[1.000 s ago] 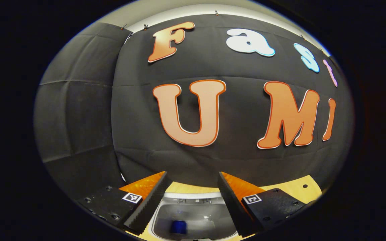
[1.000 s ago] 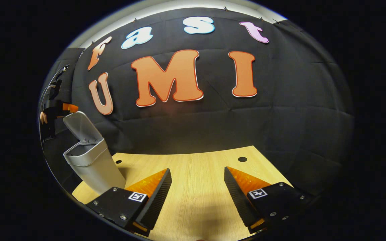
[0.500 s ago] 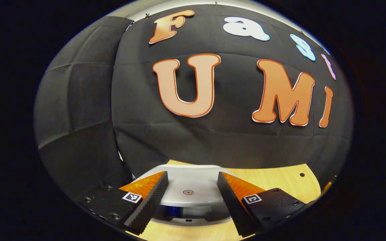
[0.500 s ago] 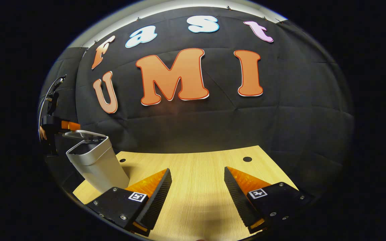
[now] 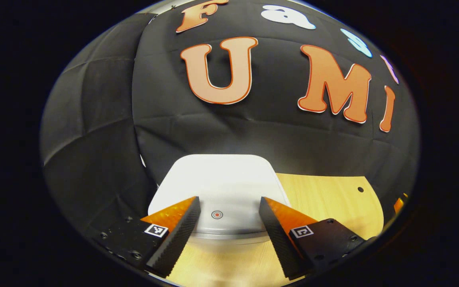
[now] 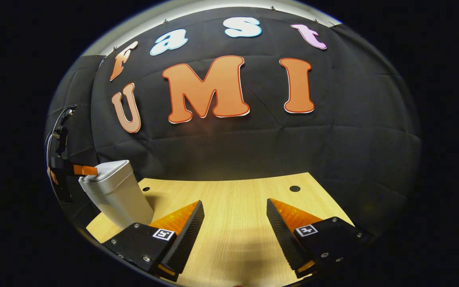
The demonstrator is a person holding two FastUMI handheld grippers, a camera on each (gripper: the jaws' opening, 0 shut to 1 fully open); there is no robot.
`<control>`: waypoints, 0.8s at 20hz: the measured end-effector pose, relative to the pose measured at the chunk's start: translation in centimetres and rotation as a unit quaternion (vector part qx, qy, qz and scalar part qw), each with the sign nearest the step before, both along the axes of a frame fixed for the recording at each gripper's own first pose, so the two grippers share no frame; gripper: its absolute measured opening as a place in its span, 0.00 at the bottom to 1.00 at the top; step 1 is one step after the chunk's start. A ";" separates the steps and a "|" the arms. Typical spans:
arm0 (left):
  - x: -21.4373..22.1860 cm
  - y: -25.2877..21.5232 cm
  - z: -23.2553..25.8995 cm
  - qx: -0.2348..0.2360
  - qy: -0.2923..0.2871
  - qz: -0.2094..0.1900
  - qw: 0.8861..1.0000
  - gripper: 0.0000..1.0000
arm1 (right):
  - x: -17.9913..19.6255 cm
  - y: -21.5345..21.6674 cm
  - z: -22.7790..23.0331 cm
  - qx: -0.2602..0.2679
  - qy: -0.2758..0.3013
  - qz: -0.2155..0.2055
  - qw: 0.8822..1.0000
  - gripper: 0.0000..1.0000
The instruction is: Press the lid of the desktop garbage bin to open it, pick up the crumpled paper on the desktop and throw it into the bin, then pick up the pop can on the desktop and drop it into the bin, and finally close the garbage bin lid.
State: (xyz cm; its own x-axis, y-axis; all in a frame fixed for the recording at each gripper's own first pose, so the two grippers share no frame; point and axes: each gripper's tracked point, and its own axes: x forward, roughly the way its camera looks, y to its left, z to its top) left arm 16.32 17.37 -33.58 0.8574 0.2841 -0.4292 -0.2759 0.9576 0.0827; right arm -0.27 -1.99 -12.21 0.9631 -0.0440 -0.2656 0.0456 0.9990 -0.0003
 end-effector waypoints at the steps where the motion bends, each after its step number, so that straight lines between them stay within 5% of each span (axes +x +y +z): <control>1: 0.0 -0.1 0.1 -0.004 -0.003 0.003 1.000 0.95 | 0.0 0.1 -0.1 0.001 0.001 0.001 1.000 0.94; 16: 0.1 0.0 -0.2 -0.002 0.013 0.017 1.000 0.94 | -0.4 0.6 0.9 0.004 -0.011 0.010 1.000 0.94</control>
State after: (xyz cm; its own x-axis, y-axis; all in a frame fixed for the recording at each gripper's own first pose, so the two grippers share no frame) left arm 16.38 17.33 -33.83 0.8354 0.3114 -0.4529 -0.3062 0.9480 0.0871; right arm -0.67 -1.40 -11.35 0.9692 -0.0220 -0.2454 0.0248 0.9997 0.0083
